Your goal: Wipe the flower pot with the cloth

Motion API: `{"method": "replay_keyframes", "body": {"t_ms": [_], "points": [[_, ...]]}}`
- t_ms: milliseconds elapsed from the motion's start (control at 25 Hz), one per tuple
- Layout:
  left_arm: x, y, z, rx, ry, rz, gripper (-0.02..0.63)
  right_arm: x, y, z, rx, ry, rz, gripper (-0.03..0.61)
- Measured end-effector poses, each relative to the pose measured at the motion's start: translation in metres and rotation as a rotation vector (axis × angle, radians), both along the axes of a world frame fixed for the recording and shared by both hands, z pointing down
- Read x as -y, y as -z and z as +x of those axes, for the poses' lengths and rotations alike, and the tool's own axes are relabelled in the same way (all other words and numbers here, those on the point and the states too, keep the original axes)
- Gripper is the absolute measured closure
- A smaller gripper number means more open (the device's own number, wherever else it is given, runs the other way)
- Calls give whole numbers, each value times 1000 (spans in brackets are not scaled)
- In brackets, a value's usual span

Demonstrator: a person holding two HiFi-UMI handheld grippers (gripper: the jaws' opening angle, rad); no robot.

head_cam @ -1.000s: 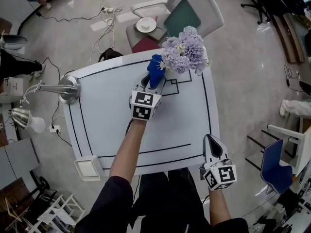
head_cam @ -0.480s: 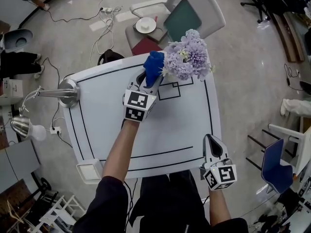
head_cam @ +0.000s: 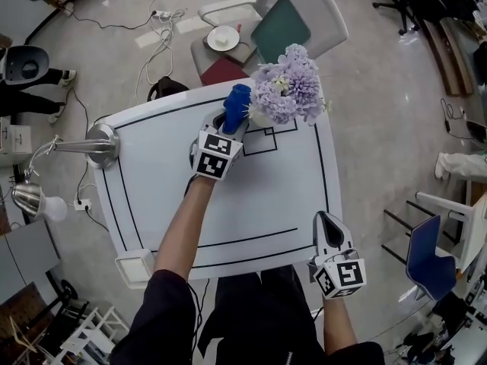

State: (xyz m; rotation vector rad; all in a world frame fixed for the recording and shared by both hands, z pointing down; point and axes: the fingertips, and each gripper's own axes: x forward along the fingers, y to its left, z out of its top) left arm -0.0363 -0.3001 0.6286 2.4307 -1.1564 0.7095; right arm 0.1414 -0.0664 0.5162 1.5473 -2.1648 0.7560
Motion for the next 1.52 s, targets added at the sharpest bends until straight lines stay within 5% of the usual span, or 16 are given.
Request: {"method": "replay_keyframes", "body": {"t_ms": [120, 280, 560, 1120, 1320, 1520], "points": [[-11, -4, -3, 11, 8, -17, 457, -3, 1, 1, 9, -5, 5, 569], [-39, 31, 1, -55, 39, 58, 457, -8, 1, 2, 23, -8, 11, 569], [-88, 87, 83, -172, -146, 142, 457, -18, -1, 10, 38, -25, 15, 569], [-71, -1, 96, -95, -25, -103, 457, -32, -5, 35, 77, -74, 7, 569], [-68, 47, 124, -186, -24, 37, 457, -28, -6, 41, 91, -72, 8, 569], [-37, 74, 132, -275, 116, 98, 457, -22, -8, 52, 95, -79, 5, 569]]}}
